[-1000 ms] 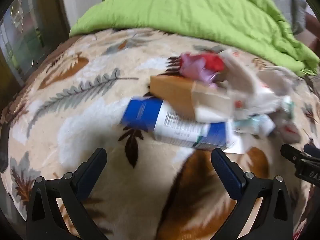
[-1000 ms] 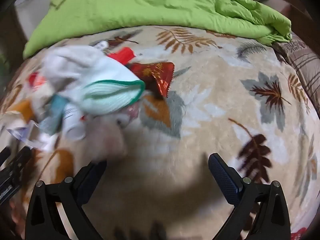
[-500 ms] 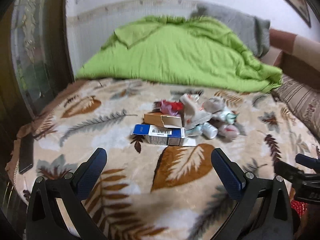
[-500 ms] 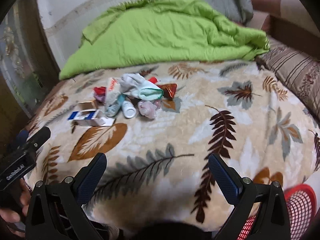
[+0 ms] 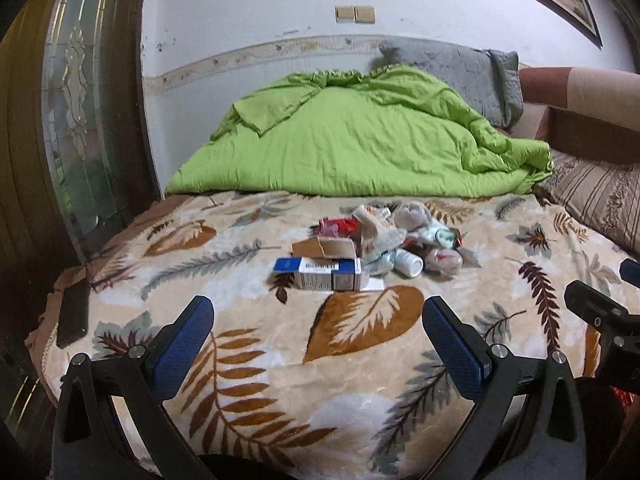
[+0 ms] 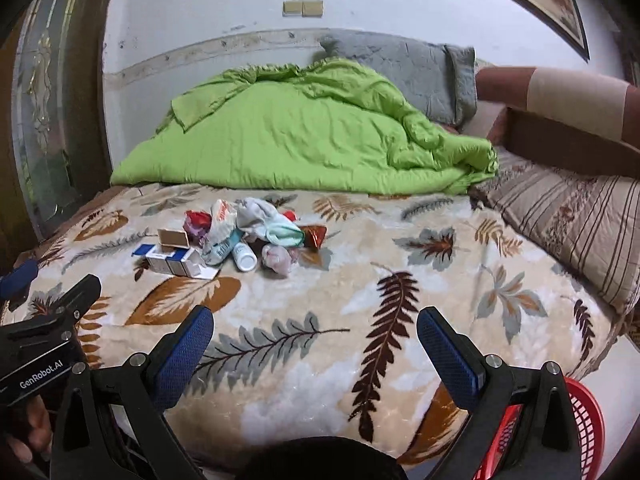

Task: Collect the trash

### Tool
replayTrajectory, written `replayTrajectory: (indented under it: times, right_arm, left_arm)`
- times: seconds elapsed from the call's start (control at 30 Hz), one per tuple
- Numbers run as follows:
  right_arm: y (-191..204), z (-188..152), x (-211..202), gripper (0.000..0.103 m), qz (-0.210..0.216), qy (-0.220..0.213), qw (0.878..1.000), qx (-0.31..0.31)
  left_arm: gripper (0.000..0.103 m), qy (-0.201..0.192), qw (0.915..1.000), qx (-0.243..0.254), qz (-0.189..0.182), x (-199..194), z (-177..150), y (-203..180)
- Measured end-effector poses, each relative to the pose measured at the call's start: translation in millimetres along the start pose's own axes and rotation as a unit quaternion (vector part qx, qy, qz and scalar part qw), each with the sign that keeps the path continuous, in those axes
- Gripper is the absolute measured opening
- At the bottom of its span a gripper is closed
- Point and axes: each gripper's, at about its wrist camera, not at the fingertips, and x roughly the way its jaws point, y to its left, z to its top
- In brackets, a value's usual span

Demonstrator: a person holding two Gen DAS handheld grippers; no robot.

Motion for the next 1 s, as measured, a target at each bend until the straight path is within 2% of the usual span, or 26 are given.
replayTrajectory:
  times: [0.27,1.0]
  right_arm:
    - [0.6,-4.2,6.5,0.103,-0.011,0.018,1.000,-0.002]
    - [-1.6,-6.2,6.9,0.103,-0.013,0.029,0.999,0.001]
  left_arm:
    - [0.103,0.024,0.9996,-0.011,-0.003,12.0,-3.9,6.5]
    - [0.103,0.029,0.9995,-0.010,-0.003,14.4,-7.5,9.7]
